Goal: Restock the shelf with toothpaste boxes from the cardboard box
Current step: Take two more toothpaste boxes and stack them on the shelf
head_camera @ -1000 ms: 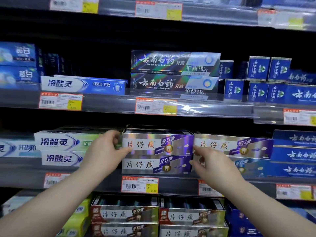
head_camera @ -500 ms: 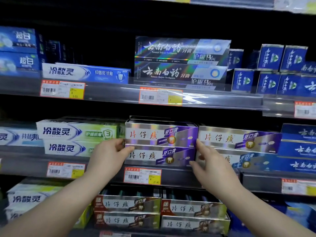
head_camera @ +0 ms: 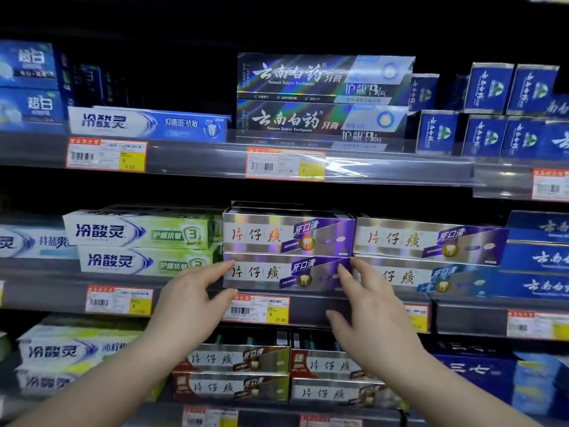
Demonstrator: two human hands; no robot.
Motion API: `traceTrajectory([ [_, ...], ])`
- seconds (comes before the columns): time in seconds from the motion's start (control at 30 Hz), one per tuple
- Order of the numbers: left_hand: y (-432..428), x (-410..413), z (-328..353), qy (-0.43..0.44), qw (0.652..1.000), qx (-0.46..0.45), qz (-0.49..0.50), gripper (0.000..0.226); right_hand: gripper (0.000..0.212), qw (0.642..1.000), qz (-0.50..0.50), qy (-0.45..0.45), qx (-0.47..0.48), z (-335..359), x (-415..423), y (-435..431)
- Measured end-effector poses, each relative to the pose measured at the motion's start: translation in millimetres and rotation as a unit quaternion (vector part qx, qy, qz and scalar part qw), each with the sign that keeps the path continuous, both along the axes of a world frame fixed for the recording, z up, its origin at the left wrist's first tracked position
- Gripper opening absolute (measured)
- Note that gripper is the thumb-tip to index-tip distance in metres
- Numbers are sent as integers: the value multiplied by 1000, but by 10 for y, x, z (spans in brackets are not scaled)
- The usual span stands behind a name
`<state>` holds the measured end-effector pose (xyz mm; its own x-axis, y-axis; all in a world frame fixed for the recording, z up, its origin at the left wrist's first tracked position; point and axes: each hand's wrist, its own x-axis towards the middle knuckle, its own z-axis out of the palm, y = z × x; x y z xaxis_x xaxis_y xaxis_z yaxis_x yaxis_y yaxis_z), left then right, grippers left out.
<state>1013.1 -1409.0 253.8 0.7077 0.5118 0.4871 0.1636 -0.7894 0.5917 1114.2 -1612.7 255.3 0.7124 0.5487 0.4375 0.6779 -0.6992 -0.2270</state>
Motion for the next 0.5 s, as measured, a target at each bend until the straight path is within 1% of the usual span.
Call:
traceTrajectory([
  [0.1, 34, 32, -9, 9, 1000, 6, 0, 48, 69, 999, 18, 44, 4, -59, 0, 25],
  [0.17, 61, 66, -10, 15, 1000, 11, -1, 48, 69, 998, 22, 57, 3, -68, 6, 40],
  [0.37, 83, 163, 32, 47, 999, 5, 7, 50, 71, 998, 2, 54, -31, -17, 55, 134],
  [0.5, 94, 214, 58, 82, 996, 25, 29, 54, 71, 998, -11, 57, -37, -2, 78, 193],
])
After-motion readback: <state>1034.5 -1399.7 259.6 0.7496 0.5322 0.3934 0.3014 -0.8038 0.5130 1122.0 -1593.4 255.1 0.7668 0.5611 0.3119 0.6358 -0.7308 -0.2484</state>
